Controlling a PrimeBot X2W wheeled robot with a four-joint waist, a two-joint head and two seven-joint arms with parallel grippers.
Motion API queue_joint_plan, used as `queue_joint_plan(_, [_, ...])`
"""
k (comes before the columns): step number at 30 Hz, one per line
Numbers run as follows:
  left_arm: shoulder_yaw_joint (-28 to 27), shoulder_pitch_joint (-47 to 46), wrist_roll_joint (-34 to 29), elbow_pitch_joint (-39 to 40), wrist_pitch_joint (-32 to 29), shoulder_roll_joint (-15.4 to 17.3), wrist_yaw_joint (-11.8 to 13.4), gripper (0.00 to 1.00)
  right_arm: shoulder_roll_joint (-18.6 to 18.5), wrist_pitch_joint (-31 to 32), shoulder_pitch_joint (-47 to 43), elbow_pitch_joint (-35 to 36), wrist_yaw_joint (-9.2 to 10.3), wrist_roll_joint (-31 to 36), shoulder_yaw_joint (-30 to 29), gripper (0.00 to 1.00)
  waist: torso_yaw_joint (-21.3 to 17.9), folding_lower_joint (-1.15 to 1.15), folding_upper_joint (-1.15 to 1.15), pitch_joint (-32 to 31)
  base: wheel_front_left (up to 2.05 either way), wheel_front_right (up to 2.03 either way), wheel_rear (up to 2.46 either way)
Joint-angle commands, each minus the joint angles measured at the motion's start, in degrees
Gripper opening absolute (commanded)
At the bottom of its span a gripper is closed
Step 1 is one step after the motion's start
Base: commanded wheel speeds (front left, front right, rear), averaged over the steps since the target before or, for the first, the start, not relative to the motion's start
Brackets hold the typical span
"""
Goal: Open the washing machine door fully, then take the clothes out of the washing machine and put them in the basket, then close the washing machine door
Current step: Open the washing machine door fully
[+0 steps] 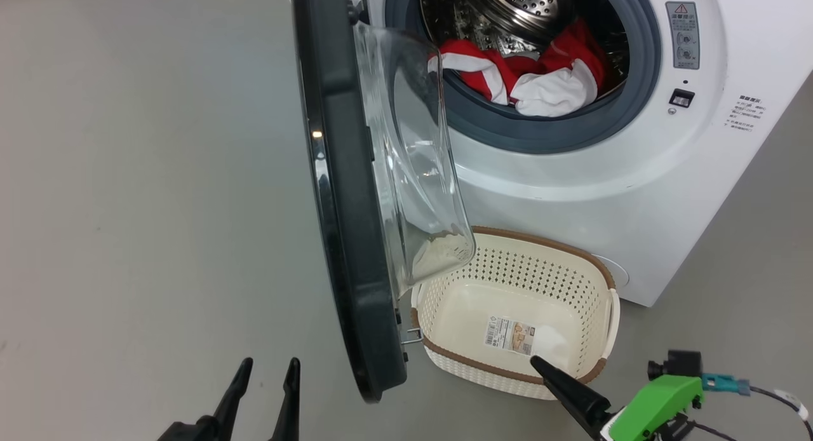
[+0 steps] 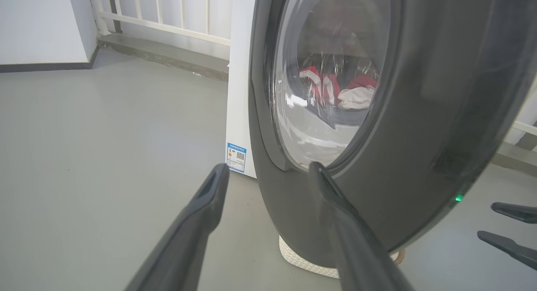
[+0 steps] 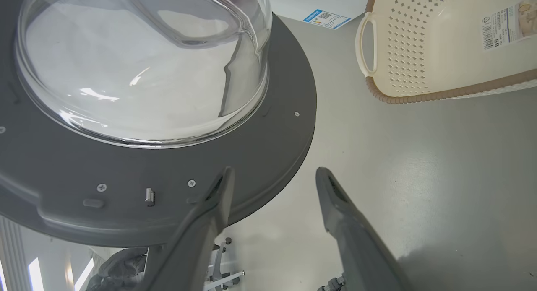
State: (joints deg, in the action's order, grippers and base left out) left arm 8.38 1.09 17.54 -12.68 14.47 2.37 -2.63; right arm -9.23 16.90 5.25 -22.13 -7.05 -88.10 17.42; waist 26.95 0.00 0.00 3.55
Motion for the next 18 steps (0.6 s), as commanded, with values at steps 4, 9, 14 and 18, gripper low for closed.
queue_joint_plan(4, [-2.4, -1.7, -0.4, 1.2, 0.5, 0.5, -0.4, 1.0, -1.6, -2.8, -1.0, 1.6, -0.44, 0.6, 0.1, 1.0, -0.4, 0.0, 0.0, -0.1, 0.0, 0.0, 0.0])
queue_joint_plan(9, [-2.6, -1.6, -0.3, 1.2, 0.5, 0.5, -0.4, 1.0, -3.8, -7.7, -1.7, 2.5, -0.44, 3.6, 0.3, 1.0, -0.6, 0.0, 0.0, 0.0, 0.0, 0.0, 0.0])
queue_joint_plan(14, [-2.6, -1.5, -0.5, 1.1, 0.5, 0.5, -0.5, 1.0, -7.0, -15.9, -1.7, 3.3, -0.44, 9.2, 3.4, 1.0, -0.8, 0.0, 0.0, -0.1, 0.0, 0.0, 0.0])
queue_joint_plan(18, [-2.6, -1.5, -0.6, 0.9, 0.5, 0.5, -0.6, 1.0, -10.2, -23.8, -1.0, 2.9, -0.44, 14.9, 8.6, 1.0, -0.8, 0.0, 0.0, -0.1, 0.0, 0.0, 0.0])
